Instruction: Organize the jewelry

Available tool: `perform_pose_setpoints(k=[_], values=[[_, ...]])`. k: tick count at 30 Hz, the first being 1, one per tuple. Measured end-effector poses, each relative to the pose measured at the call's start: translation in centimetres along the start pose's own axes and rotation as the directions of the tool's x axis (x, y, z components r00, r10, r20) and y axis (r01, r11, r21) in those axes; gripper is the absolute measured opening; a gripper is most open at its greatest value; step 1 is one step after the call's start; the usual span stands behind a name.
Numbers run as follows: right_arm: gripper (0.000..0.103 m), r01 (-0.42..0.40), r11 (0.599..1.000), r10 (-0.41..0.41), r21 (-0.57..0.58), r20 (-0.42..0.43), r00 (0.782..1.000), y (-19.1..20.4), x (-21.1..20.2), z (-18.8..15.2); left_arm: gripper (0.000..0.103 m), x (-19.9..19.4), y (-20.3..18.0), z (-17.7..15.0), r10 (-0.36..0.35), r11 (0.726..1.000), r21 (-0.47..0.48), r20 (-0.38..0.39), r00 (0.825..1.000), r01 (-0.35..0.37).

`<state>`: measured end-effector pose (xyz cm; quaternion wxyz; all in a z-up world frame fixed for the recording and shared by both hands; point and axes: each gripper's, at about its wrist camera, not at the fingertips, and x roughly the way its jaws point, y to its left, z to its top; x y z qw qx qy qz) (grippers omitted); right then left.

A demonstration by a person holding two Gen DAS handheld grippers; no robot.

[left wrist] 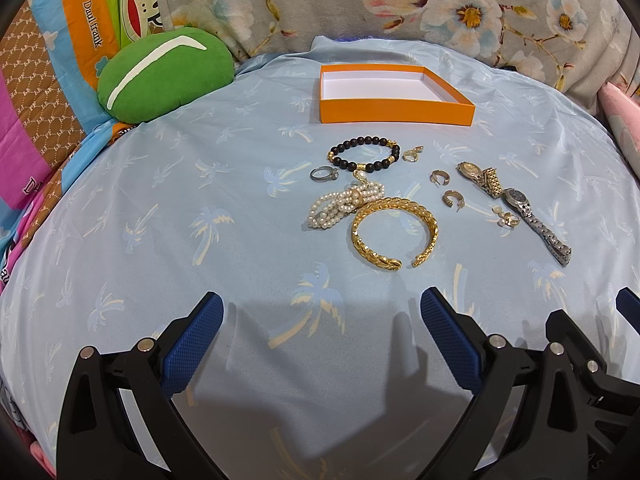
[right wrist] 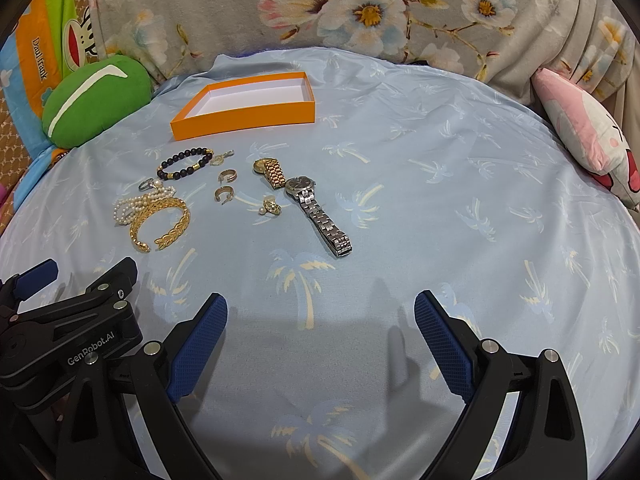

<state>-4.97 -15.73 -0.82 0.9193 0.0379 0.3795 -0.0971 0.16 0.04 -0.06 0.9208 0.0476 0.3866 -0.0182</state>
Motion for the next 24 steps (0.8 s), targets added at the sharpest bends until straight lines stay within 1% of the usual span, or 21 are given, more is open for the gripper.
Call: perform_pose_setpoints(k=[16, 24], values=[[0.093, 0.0, 1.0, 0.0, 0.0, -0.001, 1.0, -0.03, 0.12, 0.03, 0.096, 0.03, -0.02, 0.0, 0.0, 1.0, 0.001, -0.002, 1.0, 0.0], [0.093, -0.009, 1.0, 0.009, 0.004, -0.01, 1.0, -0.12, 0.29, -0.04, 0.097, 0.53, 0.01, -0.84, -0.002, 1.0, 0.001, -0.009, 1.0, 0.002]])
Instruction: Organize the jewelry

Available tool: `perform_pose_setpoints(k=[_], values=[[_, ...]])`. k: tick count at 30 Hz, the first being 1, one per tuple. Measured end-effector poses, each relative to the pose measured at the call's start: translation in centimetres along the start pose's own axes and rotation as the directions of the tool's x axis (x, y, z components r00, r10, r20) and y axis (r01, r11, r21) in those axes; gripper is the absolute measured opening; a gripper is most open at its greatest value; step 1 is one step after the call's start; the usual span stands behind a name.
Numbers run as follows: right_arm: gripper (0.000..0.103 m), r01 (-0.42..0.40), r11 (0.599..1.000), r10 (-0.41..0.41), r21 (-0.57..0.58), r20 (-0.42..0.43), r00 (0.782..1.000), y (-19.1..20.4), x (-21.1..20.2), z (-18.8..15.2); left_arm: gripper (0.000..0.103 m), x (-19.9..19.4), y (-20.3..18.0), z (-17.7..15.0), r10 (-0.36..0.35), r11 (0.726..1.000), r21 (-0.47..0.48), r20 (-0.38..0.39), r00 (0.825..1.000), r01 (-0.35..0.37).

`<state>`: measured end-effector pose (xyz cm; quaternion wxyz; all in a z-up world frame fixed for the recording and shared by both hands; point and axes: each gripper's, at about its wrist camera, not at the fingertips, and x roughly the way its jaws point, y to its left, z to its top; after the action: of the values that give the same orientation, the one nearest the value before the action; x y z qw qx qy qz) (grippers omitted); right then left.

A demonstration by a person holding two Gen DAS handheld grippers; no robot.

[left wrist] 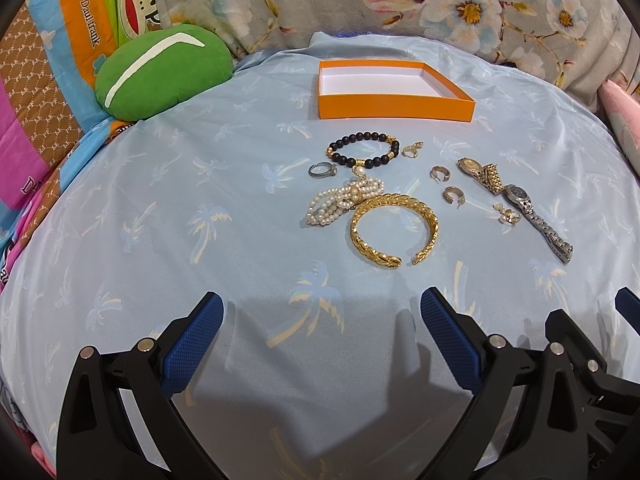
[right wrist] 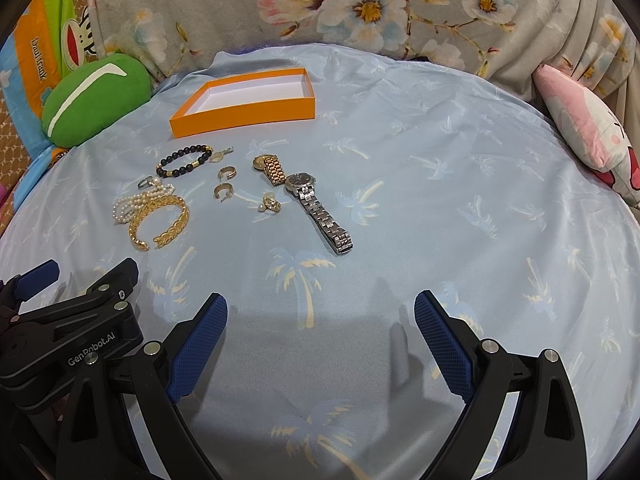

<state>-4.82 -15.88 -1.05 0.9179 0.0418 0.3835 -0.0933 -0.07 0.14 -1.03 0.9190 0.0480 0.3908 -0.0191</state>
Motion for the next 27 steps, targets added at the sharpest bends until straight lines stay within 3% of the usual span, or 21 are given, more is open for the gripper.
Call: perform_pose_setpoints(k=[8, 15, 27], values=[[0.093, -0.012, 0.999, 0.012, -0.032, 0.003, 1.0, -0.1, -0.1, 0.3, 0.097, -0.2, 1.4, -0.2, -0.083, 0.995, -0.054, -0.025, 0.996, 0.082], [0.091, -0.018, 0.999, 0.019, -0.038, 0.03, 0.999, -1.5, 0.0, 2.4, 0.097, 0.3, 3.1, -0.1, -0.064, 0.994, -0.091, -0.054, 0.996, 0.059], [0.052, -0.135, 0.99, 0.134, -0.039, -0.039, 0.99, -2.2, 4.9, 7.5, 0.098, 0.8, 3.2, 1.4, -0.059, 0.996, -0.074, -0.077, 0.995, 0.053]])
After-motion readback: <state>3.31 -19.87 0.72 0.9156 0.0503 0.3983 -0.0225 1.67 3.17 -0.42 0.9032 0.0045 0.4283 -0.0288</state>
